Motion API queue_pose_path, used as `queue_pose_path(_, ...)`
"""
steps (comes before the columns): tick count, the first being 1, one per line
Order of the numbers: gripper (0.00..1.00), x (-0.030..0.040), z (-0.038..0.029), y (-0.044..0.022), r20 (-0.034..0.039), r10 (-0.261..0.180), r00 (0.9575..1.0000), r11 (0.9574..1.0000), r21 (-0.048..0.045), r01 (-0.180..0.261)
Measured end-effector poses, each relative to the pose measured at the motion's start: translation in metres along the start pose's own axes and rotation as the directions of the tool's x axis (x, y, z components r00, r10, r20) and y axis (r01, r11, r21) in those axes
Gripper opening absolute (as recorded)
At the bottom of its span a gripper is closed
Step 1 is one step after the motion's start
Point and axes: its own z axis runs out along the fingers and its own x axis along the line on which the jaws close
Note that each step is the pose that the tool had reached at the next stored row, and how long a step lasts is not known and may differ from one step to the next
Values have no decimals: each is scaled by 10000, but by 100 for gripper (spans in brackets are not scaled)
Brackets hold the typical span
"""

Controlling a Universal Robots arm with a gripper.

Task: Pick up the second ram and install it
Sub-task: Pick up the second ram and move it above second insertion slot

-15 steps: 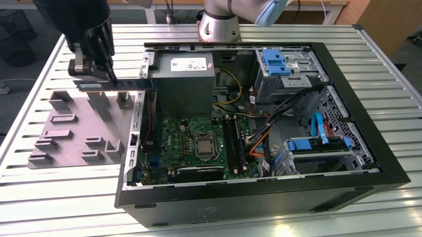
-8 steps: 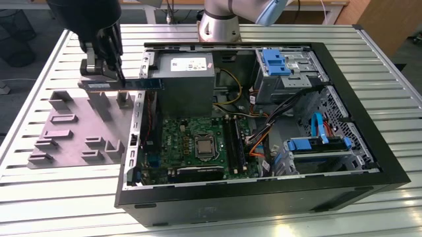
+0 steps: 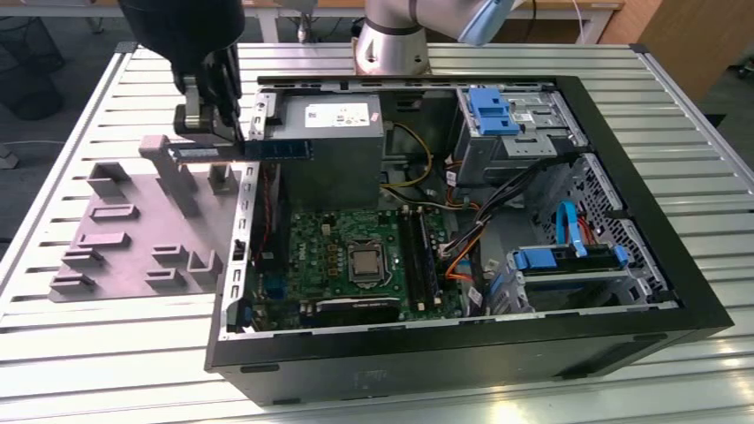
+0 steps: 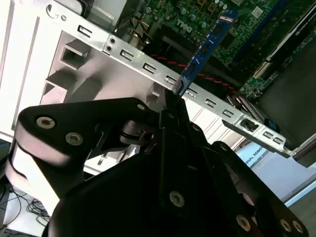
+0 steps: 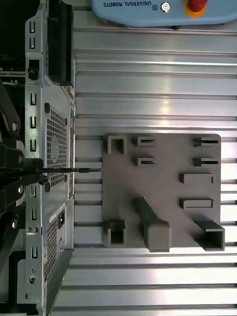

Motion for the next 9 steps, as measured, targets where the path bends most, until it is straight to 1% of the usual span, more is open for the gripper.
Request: queue_pose_path(9,14,-2,-6,-285,-1,1,10000,10000,-24,-1)
